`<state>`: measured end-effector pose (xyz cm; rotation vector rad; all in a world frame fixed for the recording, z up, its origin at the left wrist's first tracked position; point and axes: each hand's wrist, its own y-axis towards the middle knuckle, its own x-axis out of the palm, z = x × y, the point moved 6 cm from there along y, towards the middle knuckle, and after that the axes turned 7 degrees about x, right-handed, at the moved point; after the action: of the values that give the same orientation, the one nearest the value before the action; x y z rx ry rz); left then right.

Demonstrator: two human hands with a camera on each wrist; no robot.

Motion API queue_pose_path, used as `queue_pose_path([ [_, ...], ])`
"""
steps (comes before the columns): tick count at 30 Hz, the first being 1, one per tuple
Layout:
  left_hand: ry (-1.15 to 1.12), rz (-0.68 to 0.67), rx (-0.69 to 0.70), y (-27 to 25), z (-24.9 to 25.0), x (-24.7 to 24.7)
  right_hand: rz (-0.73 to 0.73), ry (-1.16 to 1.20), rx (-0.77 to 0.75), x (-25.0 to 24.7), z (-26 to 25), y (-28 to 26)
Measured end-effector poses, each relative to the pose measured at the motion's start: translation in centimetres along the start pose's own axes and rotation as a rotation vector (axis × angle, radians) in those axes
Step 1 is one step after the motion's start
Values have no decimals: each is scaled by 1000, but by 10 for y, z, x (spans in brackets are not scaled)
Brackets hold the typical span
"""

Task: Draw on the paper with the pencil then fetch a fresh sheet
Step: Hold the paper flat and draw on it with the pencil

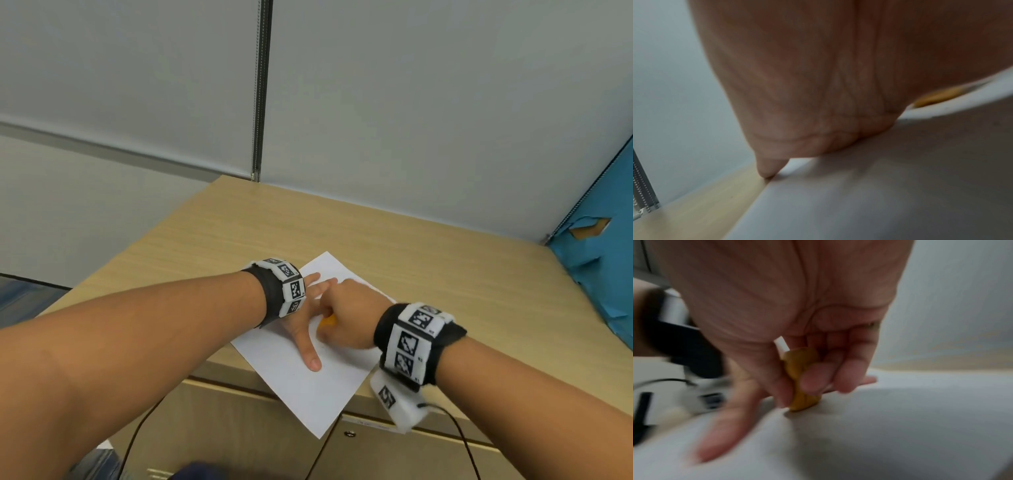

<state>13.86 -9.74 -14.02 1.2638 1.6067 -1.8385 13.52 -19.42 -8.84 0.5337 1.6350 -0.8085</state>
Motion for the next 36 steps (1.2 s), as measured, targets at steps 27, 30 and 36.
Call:
queue_pose_path([
  [27, -19, 14, 14, -3, 0, 0, -75, 55, -23, 2, 7, 6],
  [30, -31, 24, 25, -6, 5, -2, 50, 46, 91, -9, 27, 12],
  [36, -18, 29, 17, -6, 3, -1, 2, 70, 35, -4, 21, 6],
])
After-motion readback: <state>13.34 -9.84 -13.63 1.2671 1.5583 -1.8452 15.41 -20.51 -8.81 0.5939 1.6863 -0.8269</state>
